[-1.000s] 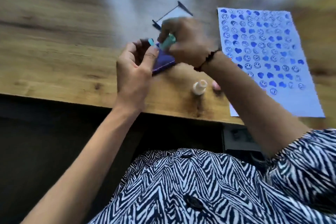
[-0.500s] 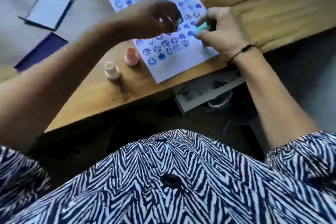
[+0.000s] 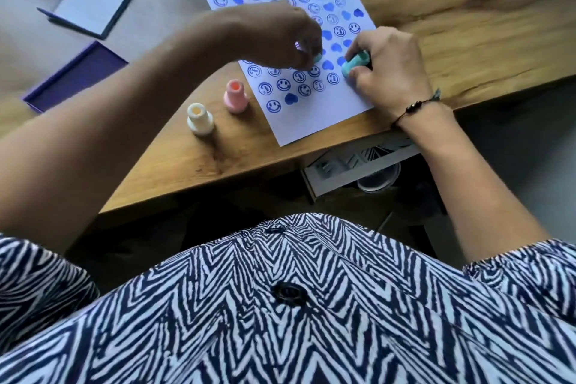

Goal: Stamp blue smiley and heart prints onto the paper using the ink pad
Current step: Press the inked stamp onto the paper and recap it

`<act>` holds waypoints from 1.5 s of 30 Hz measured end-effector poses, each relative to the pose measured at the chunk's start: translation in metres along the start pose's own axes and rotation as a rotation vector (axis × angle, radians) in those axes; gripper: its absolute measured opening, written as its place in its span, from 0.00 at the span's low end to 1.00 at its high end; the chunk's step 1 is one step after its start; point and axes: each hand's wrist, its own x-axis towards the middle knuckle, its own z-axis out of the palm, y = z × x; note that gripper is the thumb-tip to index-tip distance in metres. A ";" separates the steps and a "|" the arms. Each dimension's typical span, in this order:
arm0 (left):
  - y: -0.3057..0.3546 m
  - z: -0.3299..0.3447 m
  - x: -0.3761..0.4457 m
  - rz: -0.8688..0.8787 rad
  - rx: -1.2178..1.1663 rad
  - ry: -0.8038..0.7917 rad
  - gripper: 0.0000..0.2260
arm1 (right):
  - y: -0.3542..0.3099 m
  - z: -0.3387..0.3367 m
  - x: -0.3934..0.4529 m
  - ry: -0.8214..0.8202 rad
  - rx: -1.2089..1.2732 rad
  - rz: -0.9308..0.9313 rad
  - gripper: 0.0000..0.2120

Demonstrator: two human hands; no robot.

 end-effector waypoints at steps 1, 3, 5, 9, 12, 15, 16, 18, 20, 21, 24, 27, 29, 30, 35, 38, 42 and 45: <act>0.000 0.001 0.000 -0.002 0.001 -0.003 0.13 | 0.000 0.000 0.001 0.002 -0.001 0.003 0.10; 0.000 0.001 0.000 -0.004 0.001 -0.014 0.13 | 0.000 0.000 0.001 0.002 -0.007 0.004 0.10; 0.000 -0.001 0.000 -0.010 0.001 -0.030 0.12 | 0.000 0.002 0.001 -0.012 -0.036 -0.005 0.09; -0.001 -0.004 0.003 -0.027 0.004 -0.070 0.12 | -0.002 0.007 0.002 -0.034 -0.167 -0.062 0.08; -0.003 -0.007 0.006 -0.029 0.003 -0.102 0.12 | -0.001 0.005 0.004 -0.049 -0.197 -0.101 0.07; -0.005 -0.009 0.008 -0.029 0.017 -0.115 0.12 | 0.001 0.004 0.009 -0.090 -0.209 -0.150 0.07; -0.006 -0.009 0.008 -0.028 0.020 -0.112 0.12 | 0.000 0.003 0.011 -0.108 -0.221 -0.171 0.07; -0.006 -0.007 0.009 -0.018 0.032 -0.099 0.13 | 0.000 0.001 0.015 -0.146 -0.247 -0.205 0.06; -0.007 -0.006 0.009 -0.011 0.039 -0.091 0.13 | 0.000 0.000 0.018 -0.163 -0.261 -0.221 0.07; -0.007 -0.006 0.009 -0.007 0.035 -0.090 0.13 | 0.000 0.000 0.018 -0.162 -0.265 -0.229 0.07; -0.005 -0.006 0.009 0.015 0.022 -0.094 0.13 | -0.002 0.002 0.017 -0.156 -0.285 -0.232 0.07; -0.005 -0.006 0.009 0.026 0.004 -0.088 0.13 | -0.004 0.002 0.016 -0.151 -0.298 -0.215 0.07; -0.004 -0.005 0.009 0.039 0.019 -0.085 0.13 | -0.004 0.001 0.016 -0.163 -0.296 -0.217 0.07; -0.003 -0.005 0.008 0.050 0.034 -0.086 0.13 | -0.003 -0.001 0.017 -0.190 -0.270 -0.200 0.08; -0.002 -0.004 0.006 0.021 0.023 -0.102 0.13 | 0.015 -0.035 0.018 -0.174 0.380 0.124 0.06; 0.000 -0.004 0.005 -0.023 -0.004 -0.094 0.14 | 0.027 -0.051 0.011 -0.121 0.596 0.201 0.06; 0.003 -0.006 0.001 -0.055 -0.048 -0.094 0.12 | 0.028 -0.054 0.001 -0.140 0.717 0.213 0.12; 0.006 -0.007 -0.005 -0.088 -0.168 -0.017 0.10 | 0.021 -0.047 -0.006 -0.141 0.795 0.207 0.11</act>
